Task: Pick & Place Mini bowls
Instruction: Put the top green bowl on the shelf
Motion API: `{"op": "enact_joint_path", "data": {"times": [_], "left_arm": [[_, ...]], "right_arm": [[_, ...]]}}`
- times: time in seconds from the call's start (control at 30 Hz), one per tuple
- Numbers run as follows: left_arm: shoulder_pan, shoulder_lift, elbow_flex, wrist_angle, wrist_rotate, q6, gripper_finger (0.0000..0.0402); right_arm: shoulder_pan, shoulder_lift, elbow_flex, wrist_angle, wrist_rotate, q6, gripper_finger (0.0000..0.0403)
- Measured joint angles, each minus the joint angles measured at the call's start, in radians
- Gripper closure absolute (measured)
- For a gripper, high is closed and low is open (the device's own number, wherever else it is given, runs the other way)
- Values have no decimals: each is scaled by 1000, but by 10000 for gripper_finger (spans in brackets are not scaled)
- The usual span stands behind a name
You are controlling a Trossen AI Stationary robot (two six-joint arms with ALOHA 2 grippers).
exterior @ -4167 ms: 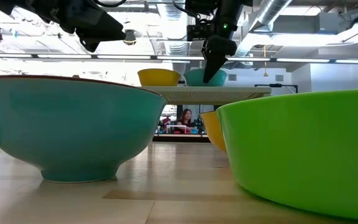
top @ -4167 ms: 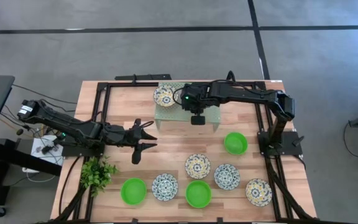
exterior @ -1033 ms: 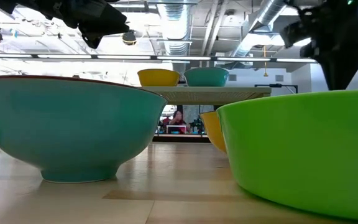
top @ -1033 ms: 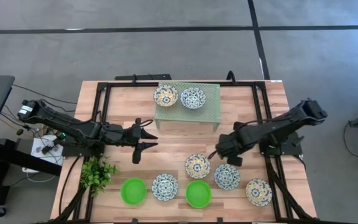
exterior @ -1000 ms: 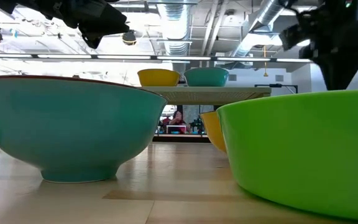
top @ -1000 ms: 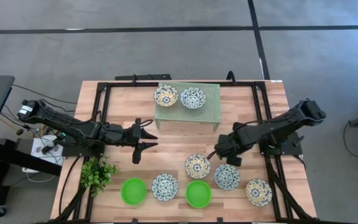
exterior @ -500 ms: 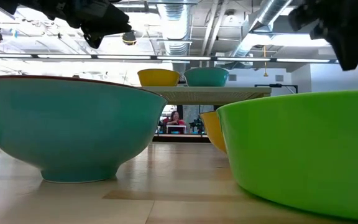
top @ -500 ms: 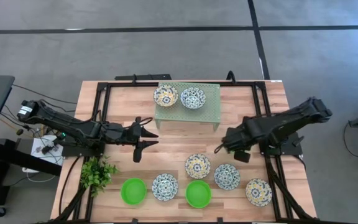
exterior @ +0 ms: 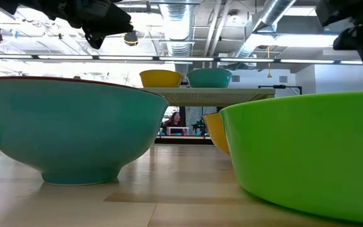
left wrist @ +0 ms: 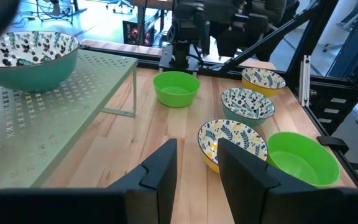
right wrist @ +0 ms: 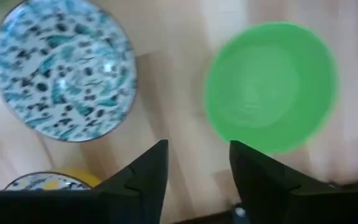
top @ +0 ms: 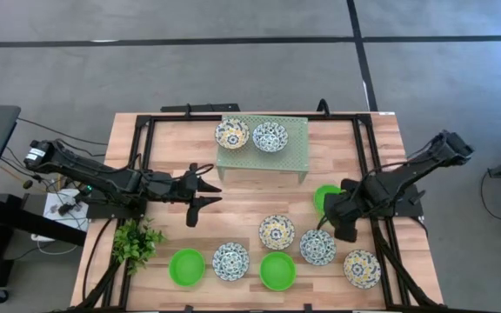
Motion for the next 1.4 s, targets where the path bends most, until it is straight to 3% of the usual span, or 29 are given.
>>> {"op": "enact_joint_path", "data": {"times": [0.53, 0.87, 1.0, 1.23, 1.4], "left_arm": [[0, 0, 0, 4, 0, 0, 286], [0, 0, 0, 6, 0, -1, 286], [0, 0, 0, 6, 0, 0, 286], [0, 0, 0, 7, 0, 0, 286], [0, 0, 0, 6, 0, -1, 286]], "right_arm": [[0, 120, -175, 156, -6, -32, 236], [-34, 189, -196, 218, 28, -187, 250], [-57, 216, -196, 228, 28, -224, 279], [-92, 200, -192, 227, -46, -264, 389], [-100, 159, -105, 149, -57, -264, 390]]}}
